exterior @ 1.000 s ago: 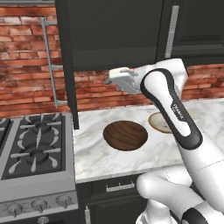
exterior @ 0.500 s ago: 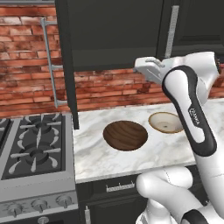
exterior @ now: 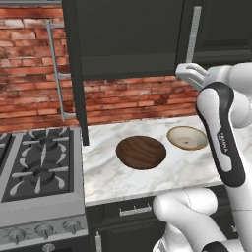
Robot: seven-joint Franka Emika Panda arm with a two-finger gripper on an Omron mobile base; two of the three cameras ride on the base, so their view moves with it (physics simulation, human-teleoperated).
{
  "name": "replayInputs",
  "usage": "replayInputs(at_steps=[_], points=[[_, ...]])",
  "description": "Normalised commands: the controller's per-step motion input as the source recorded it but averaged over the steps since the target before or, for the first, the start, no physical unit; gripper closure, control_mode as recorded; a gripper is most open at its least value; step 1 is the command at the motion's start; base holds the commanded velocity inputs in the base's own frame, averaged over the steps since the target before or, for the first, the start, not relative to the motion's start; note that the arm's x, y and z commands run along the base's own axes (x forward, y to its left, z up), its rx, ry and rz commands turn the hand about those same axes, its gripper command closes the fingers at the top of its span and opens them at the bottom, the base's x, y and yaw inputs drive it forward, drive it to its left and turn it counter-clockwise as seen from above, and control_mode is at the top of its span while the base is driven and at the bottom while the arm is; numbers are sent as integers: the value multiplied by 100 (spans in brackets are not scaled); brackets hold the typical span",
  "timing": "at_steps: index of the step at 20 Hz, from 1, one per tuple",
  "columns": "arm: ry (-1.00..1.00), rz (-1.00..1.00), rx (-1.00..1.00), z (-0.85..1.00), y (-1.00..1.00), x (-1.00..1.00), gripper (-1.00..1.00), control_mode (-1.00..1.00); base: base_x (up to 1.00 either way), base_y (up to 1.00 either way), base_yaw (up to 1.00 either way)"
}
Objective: Open the cabinet. Pick the bowls from the counter and place them in the cabinet. Then close the cabinet.
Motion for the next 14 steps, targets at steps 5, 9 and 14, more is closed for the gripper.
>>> replayInputs(at_steps=[5,9,14], points=[[0,-13,-12,5,-60,-2,-100,-100,0,0,0],[0,-3,-14,16,-25,0,-100,-100,0,0,0],[0,1,-12,5,-24,0,-100,-100,0,0,0]])
